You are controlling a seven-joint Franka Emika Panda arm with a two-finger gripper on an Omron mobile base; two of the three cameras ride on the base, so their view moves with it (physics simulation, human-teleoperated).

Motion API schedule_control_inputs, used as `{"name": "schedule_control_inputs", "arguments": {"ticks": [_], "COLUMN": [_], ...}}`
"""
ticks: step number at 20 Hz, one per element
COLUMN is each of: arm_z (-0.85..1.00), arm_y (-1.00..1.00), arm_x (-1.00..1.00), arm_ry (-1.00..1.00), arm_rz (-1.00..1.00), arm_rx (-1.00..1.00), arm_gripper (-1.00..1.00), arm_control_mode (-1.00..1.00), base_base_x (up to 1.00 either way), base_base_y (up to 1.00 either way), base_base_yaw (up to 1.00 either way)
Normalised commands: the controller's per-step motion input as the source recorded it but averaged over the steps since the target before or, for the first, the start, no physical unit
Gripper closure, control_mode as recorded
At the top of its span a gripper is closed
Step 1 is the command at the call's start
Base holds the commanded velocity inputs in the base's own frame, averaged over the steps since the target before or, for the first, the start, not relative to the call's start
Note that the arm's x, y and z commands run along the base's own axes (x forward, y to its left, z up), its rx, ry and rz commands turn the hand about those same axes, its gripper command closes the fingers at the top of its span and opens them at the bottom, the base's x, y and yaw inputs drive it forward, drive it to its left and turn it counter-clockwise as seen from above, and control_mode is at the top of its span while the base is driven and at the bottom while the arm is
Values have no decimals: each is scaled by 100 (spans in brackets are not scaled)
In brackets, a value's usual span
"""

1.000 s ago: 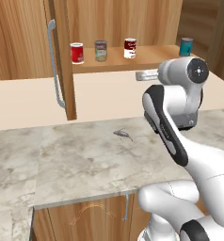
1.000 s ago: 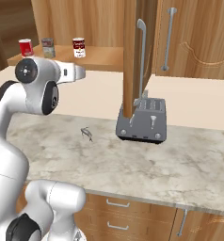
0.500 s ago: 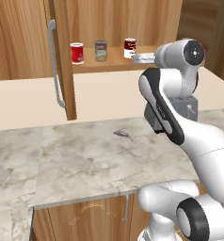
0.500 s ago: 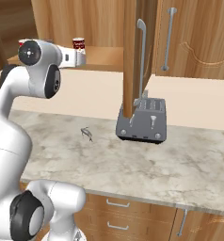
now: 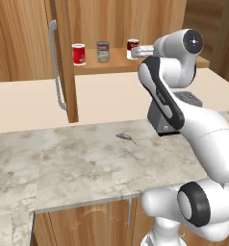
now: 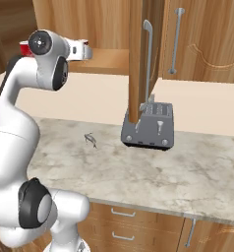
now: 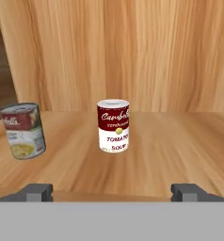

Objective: Stack two cans on top of the other two cans in the cabinet.

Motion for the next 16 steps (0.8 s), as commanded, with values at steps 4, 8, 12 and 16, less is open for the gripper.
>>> {"name": "schedule_control_inputs", "arguments": {"ticks": [4, 8, 12, 16], "arm_z": [-1, -5, -5, -6], "arm_y": [3, 3, 0, 1], "arm_x": [28, 32, 38, 44], "arm_ry": [4, 10, 8, 1], "arm_rz": [7, 6, 6, 7], "arm_rx": [0, 0, 0, 0], "arm_gripper": [-100, -100, -100, -100], "arm_control_mode": [-100, -100, -100, -100], "base_base_x": [0, 0, 0, 0], "base_base_y": [0, 0, 0, 0], "base_base_yaw": [0, 0, 0, 0]}}
